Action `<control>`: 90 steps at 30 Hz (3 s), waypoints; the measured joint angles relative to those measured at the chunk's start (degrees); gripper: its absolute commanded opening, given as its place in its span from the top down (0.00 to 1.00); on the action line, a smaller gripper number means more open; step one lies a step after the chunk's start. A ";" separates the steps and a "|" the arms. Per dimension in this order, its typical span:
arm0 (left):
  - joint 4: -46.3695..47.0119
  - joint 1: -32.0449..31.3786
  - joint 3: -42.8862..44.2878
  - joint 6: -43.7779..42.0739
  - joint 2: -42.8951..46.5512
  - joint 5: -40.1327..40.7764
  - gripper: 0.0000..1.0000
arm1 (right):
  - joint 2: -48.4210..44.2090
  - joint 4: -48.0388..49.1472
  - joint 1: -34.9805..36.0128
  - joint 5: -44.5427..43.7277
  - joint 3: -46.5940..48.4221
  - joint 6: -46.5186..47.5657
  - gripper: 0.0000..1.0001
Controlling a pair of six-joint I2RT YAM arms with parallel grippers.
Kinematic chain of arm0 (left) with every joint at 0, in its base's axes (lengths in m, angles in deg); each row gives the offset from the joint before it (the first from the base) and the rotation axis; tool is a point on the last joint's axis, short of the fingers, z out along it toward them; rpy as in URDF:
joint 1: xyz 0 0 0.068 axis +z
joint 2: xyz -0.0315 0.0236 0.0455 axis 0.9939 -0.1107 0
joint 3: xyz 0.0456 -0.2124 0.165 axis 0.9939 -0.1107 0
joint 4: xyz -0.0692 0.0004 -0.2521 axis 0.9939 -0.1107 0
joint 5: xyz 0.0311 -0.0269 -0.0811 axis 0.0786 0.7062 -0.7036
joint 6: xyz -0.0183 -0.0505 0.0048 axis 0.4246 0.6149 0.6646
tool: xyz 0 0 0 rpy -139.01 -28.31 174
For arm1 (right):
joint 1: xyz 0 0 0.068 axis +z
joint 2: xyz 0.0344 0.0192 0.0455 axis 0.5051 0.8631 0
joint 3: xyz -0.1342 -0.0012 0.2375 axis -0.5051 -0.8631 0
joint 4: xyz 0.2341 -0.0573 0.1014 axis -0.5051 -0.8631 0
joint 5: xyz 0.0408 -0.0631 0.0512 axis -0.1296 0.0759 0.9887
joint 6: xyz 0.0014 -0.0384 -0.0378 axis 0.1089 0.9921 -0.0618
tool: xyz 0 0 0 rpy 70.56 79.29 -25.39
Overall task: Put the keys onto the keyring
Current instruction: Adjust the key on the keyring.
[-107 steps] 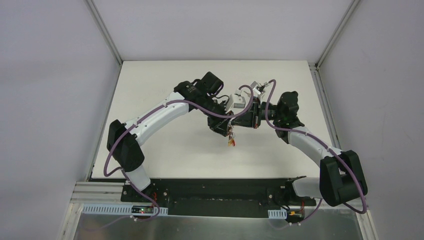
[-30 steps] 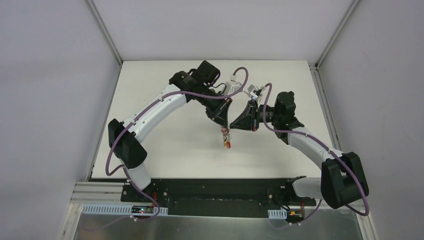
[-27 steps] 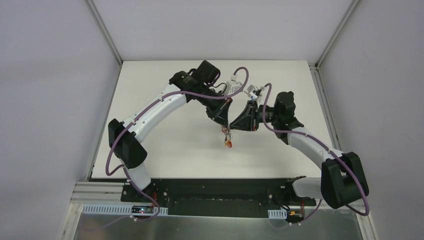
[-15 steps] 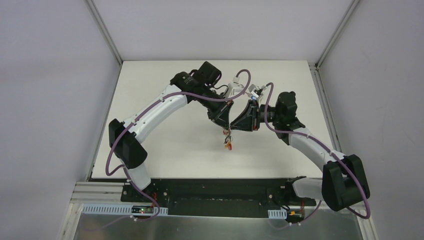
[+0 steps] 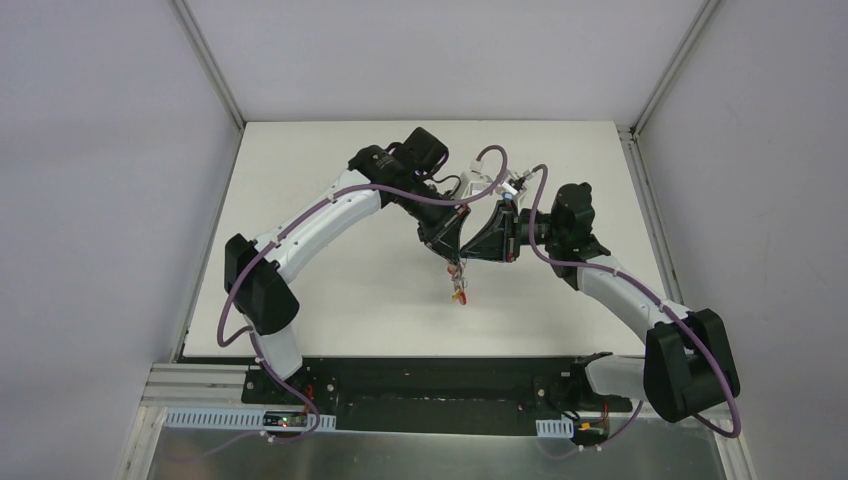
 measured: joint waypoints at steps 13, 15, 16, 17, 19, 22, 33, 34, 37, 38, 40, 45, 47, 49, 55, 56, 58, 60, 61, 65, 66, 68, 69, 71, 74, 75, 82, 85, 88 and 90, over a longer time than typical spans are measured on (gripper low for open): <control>-0.33 0.02 0.00 -0.33 0.00 -0.04 1.00 | 0.48 -0.15 0.07 0.33 0.00 0.42 0.81; -0.33 0.09 0.00 -0.33 0.00 -0.04 1.00 | 0.68 -0.37 0.07 0.50 0.00 0.70 0.83; -0.33 0.09 0.00 -0.31 0.00 -0.04 1.00 | 0.70 -0.59 0.07 0.50 0.00 0.81 0.85; -0.31 0.11 0.00 -0.33 0.00 -0.02 1.00 | 0.74 -0.63 0.07 0.57 0.00 0.94 0.87; -0.31 0.11 0.00 -0.31 0.00 0.00 1.00 | 0.74 -0.63 0.31 0.81 0.00 1.09 0.96; -0.37 0.13 0.00 -0.31 0.00 0.28 1.00 | 0.74 -0.61 0.55 1.14 0.02 1.31 1.00; 7.06 3.04 -5.79 2.23 2.71 -2.36 0.77 | 0.74 1.27 -0.20 -0.44 0.61 -2.05 1.00; 8.83 3.39 -7.37 2.91 3.65 -2.73 0.75 | 0.74 2.73 -0.39 -0.76 0.61 -3.61 1.00; 16.11 4.57 -13.35 5.05 7.67 -3.54 0.73 | 0.74 8.87 -1.22 -1.99 0.52 -8.90 1.00; 18.08 4.66 -14.62 5.70 8.70 -3.58 0.73 | 0.74 10.45 -1.44 -2.27 0.52 -10.12 1.00; 21.00 4.66 -16.02 6.60 9.94 -3.65 0.72 | 0.74 12.57 -1.68 -2.82 0.46 -11.91 1.00; 26.58 4.74 -16.72 8.98 10.82 -3.78 0.72 | 0.74 15.41 -1.92 -3.52 -0.15 -14.36 1.00; 27.93 5.07 -17.07 9.55 10.84 -3.80 0.73 | 0.74 15.82 -2.05 -3.69 -0.39 -14.84 1.00; 29.42 5.42 -18.03 10.36 11.02 -4.02 0.74 | 0.74 15.96 -2.23 -3.96 -0.48 -15.06 1.00; 31.08 5.42 -18.88 11.37 11.10 -5.29 0.85 | 0.74 16.02 -2.40 -4.09 -0.48 -15.34 1.00; 31.36 5.42 -18.97 11.52 11.10 -5.31 0.89 | 0.76 16.04 -2.43 -4.09 -0.48 -15.34 1.00; 31.50 5.42 -19.08 11.80 11.10 -5.77 1.00 | 0.79 16.15 -2.56 -4.11 -0.48 -15.37 1.00; 31.54 5.42 -19.10 11.98 11.10 -6.56 1.00 | 0.87 16.20 -2.69 -4.13 -0.48 -15.34 1.00; 31.63 5.40 -19.10 11.93 11.10 -6.69 1.00 | 0.92 16.20 -2.75 -4.13 -0.50 -15.34 1.00; 31.10 5.40 -19.06 11.91 11.10 -6.69 1.00 | 0.96 16.41 -2.91 -4.22 -1.07 -14.84 1.00; 30.58 5.40 -18.91 11.91 11.08 -6.51 1.00 | 0.96 16.26 -2.91 -4.22 -1.11 -14.51 1.00; 28.24 5.40 -17.55 11.72 10.73 -6.01 1.00 | 0.96 15.85 -2.84 -4.22 -1.11 -13.64 0.95; 26.64 5.40 -16.37 11.45 10.34 -5.57 1.00 | 0.96 15.74 -2.84 -4.22 -1.09 -13.03 0.92; 22.10 5.35 -13.18 10.38 9.03 -4.15 1.00 | 0.96 14.84 -2.86 -4.22 -1.07 -11.32 0.86; 15.41 5.25 -7.80 8.28 6.75 -1.68 1.00 | 0.96 11.52 -2.91 -3.34 -1.07 -8.46 0.79; 12.55 5.14 -5.40 7.17 5.77 -0.83 1.00 | 0.94 10.51 -2.91 -2.99 -1.07 -7.45 0.73; -2.47 2.14 2.91 2.29 0.66 3.85 1.00 | 0.87 6.58 -2.47 -1.25 -1.05 -3.54 0.63; -4.98 1.46 3.78 2.14 -0.66 4.11 1.00 | 0.87 5.81 -1.97 -1.09 -1.03 -2.64 0.62; -6.40 1.14 4.00 2.21 -1.14 4.04 1.00 | 0.87 4.81 -1.09 -1.01 -0.98 -1.55 0.62; -6.99 1.09 4.33 2.34 -1.18 3.93 1.00 | 0.87 4.13 -0.35 -0.85 -0.96 -0.98 0.64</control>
